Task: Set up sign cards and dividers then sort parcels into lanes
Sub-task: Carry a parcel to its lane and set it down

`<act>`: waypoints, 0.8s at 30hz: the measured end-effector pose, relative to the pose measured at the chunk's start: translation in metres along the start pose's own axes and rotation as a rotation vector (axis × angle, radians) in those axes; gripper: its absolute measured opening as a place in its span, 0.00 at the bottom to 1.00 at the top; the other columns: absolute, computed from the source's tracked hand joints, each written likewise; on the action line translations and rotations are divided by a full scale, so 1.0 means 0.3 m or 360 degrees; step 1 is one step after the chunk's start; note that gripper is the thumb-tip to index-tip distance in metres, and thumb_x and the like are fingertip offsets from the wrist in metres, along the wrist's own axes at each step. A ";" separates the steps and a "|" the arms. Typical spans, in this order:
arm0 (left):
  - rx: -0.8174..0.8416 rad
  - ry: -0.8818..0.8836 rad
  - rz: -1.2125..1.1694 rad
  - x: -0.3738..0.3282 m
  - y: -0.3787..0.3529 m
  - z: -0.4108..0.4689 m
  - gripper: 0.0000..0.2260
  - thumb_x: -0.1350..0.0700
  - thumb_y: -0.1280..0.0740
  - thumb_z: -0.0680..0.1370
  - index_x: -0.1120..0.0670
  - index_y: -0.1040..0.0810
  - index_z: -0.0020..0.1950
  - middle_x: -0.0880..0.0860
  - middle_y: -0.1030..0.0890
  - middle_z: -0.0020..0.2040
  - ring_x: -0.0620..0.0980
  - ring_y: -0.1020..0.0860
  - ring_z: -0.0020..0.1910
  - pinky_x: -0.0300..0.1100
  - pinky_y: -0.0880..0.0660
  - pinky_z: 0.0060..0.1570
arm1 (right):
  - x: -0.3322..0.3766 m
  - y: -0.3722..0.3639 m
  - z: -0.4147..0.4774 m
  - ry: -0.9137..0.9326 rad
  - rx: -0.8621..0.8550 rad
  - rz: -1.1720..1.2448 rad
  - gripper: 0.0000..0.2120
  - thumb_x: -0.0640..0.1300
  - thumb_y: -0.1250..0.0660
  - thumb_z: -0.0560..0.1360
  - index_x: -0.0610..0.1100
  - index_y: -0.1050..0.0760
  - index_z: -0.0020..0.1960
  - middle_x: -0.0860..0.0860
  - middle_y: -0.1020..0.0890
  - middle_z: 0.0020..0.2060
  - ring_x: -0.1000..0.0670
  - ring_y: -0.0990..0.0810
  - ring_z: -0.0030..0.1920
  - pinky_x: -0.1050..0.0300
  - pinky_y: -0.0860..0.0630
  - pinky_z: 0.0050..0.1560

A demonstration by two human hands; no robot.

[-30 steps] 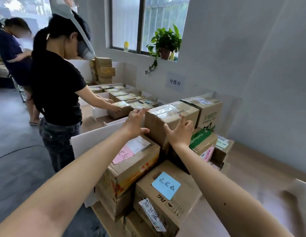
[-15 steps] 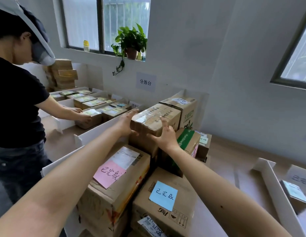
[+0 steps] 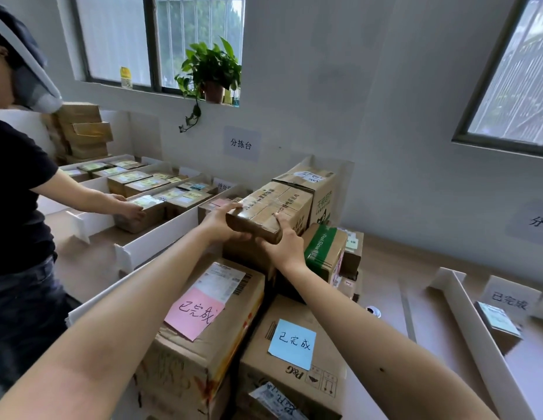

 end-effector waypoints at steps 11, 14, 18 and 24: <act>-0.0210 -0.0137 0.0121 -0.086 0.071 -0.052 0.35 0.54 0.22 0.66 0.45 0.31 0.70 0.54 0.29 0.68 0.56 0.31 0.66 0.51 0.31 0.66 | 0.054 0.067 -0.019 0.0030 -0.0163 0.0193 0.37 0.53 0.26 0.71 0.41 0.36 0.74 0.43 0.27 0.68 0.43 0.30 0.69 0.52 0.34 0.69; -0.0257 -0.0232 0.0175 -0.138 0.075 -0.068 0.35 0.56 0.23 0.68 0.44 0.33 0.71 0.55 0.27 0.67 0.57 0.29 0.65 0.52 0.28 0.63 | 0.058 0.112 -0.016 0.0041 -0.0272 0.0298 0.36 0.52 0.26 0.71 0.43 0.35 0.74 0.44 0.26 0.68 0.45 0.29 0.68 0.54 0.34 0.69; -0.0327 -0.0361 0.0098 -0.227 0.087 -0.089 0.38 0.65 0.29 0.71 0.44 0.41 0.74 0.56 0.28 0.67 0.56 0.28 0.64 0.49 0.27 0.59 | 0.056 0.194 -0.022 0.0063 -0.0421 0.0489 0.34 0.51 0.26 0.72 0.45 0.34 0.73 0.47 0.26 0.67 0.49 0.28 0.67 0.61 0.35 0.66; -0.0388 -0.0602 0.0011 -0.411 0.104 -0.137 0.33 0.69 0.32 0.73 0.48 0.37 0.73 0.57 0.28 0.64 0.55 0.30 0.63 0.42 0.32 0.59 | 0.005 0.285 -0.019 0.0068 -0.0531 0.0697 0.36 0.56 0.25 0.69 0.48 0.33 0.72 0.48 0.24 0.62 0.49 0.25 0.61 0.50 0.23 0.61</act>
Point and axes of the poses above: each hand's wrist, its own z-axis towards the middle knuckle, its own y-axis out of the back of the hand, x = y × z, the point moved 10 cm from there along z, towards the middle knuckle
